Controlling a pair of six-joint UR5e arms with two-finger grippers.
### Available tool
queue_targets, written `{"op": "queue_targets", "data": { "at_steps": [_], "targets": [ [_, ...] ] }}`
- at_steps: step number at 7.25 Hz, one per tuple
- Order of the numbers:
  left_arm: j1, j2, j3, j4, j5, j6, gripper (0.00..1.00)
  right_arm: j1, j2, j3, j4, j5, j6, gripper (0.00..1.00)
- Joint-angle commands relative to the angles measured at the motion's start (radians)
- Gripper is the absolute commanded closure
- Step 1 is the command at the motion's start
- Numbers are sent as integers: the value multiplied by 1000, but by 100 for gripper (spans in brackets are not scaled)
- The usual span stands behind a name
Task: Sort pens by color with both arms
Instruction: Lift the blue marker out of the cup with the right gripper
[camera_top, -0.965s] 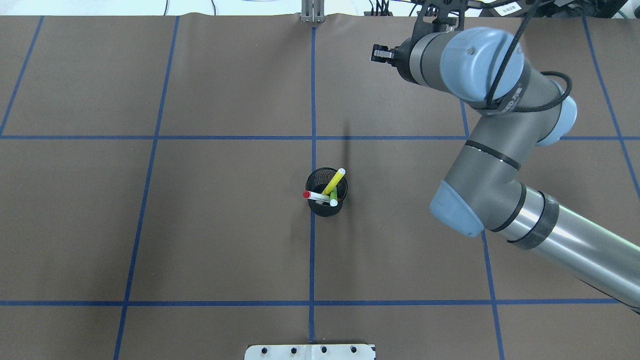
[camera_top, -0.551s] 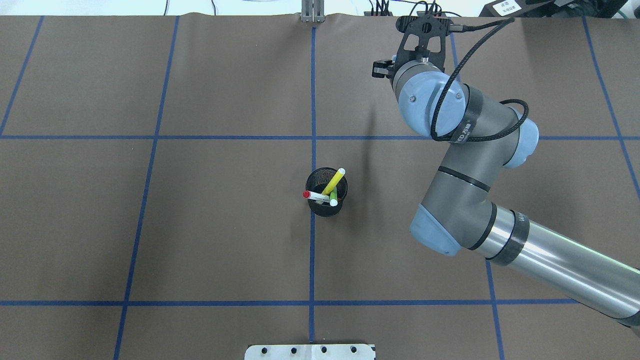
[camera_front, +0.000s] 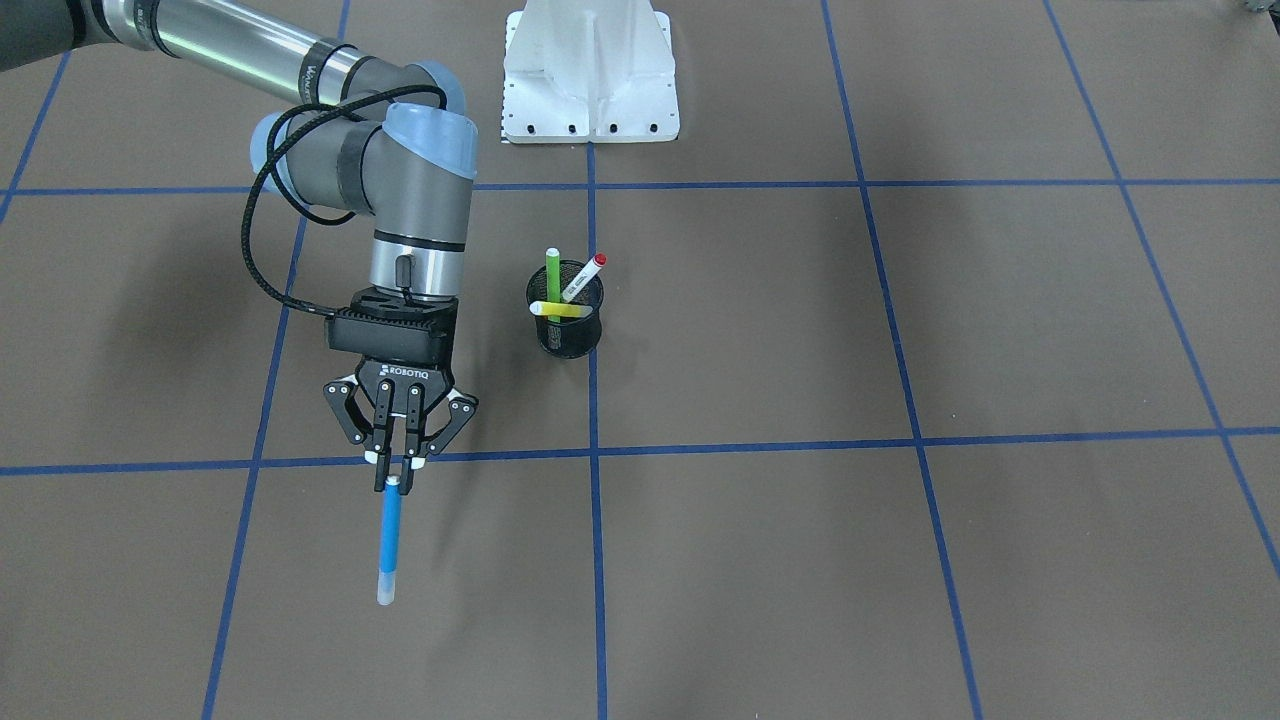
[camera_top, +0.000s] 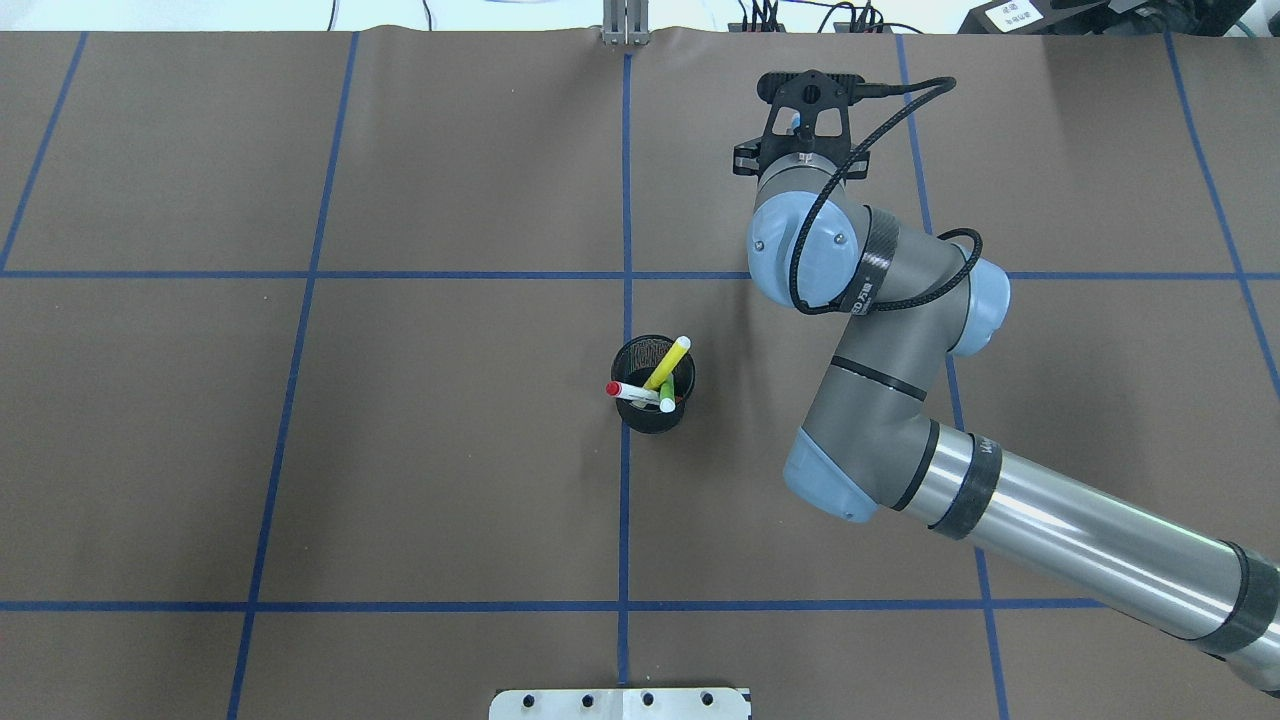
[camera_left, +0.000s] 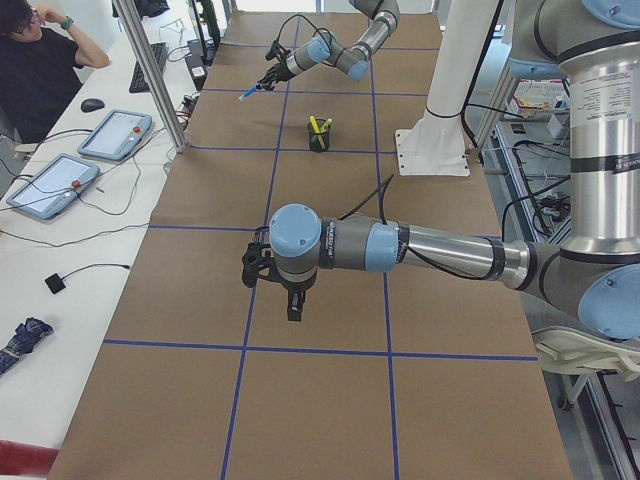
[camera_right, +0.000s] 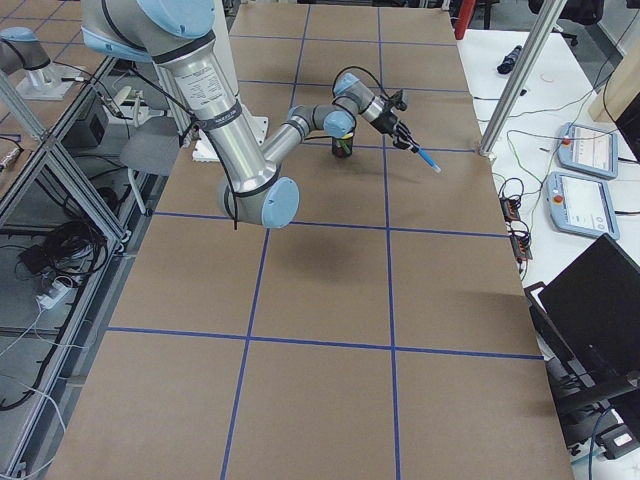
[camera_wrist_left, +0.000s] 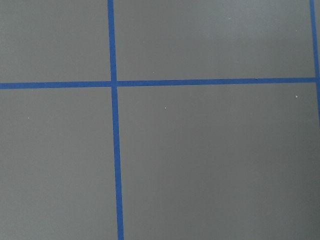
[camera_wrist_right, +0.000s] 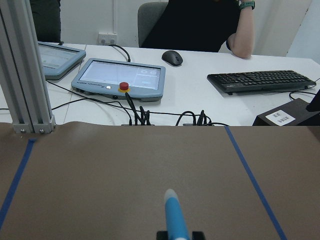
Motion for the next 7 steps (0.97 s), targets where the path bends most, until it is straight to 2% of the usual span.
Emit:
{"op": "queue_targets", "data": {
  "at_steps": [1, 4, 5, 7],
  "targets": [
    [-2, 7, -1, 1, -2, 0, 0, -9, 16, -91, 192, -6, -3, 100],
    [0, 5, 8, 6, -2, 0, 0, 18, 16, -165, 330, 38, -80, 100],
    [-2, 5, 7, 6, -2, 0, 0, 35, 17, -207, 360, 40, -83, 100],
    [0, 5, 7, 6, -2, 0, 0, 44, 34, -232, 381, 43, -98, 100]
  ]
}}
